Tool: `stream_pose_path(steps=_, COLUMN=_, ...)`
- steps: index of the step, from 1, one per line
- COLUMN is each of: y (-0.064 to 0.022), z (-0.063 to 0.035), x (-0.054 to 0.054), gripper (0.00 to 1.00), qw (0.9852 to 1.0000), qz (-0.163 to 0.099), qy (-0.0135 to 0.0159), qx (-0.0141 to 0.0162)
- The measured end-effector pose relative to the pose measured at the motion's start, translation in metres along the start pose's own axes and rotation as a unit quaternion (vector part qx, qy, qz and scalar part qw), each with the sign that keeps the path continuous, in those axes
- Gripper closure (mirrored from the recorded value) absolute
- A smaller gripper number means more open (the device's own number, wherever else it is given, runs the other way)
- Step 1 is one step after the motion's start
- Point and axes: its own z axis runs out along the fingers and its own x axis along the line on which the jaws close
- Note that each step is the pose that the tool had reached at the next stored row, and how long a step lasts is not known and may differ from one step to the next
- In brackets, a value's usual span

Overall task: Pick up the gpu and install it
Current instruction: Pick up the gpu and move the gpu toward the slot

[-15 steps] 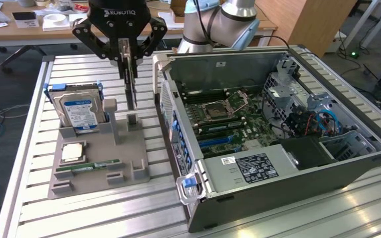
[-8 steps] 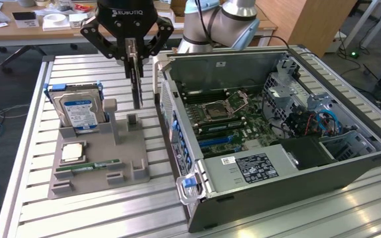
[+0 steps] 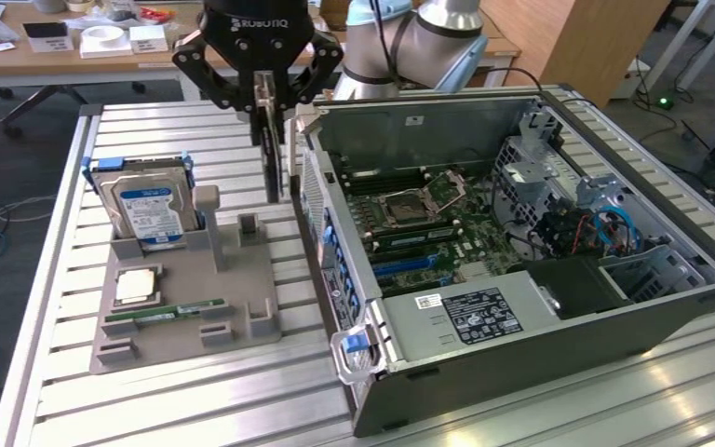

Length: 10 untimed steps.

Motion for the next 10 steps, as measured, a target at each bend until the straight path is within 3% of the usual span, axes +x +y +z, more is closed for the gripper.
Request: stream_pose_path(steps=10, y=0.0012, z=0.0005, x=-0.022, gripper=0.74, qw=1.0, qz=0.0, qy=0.0, qx=0.0)
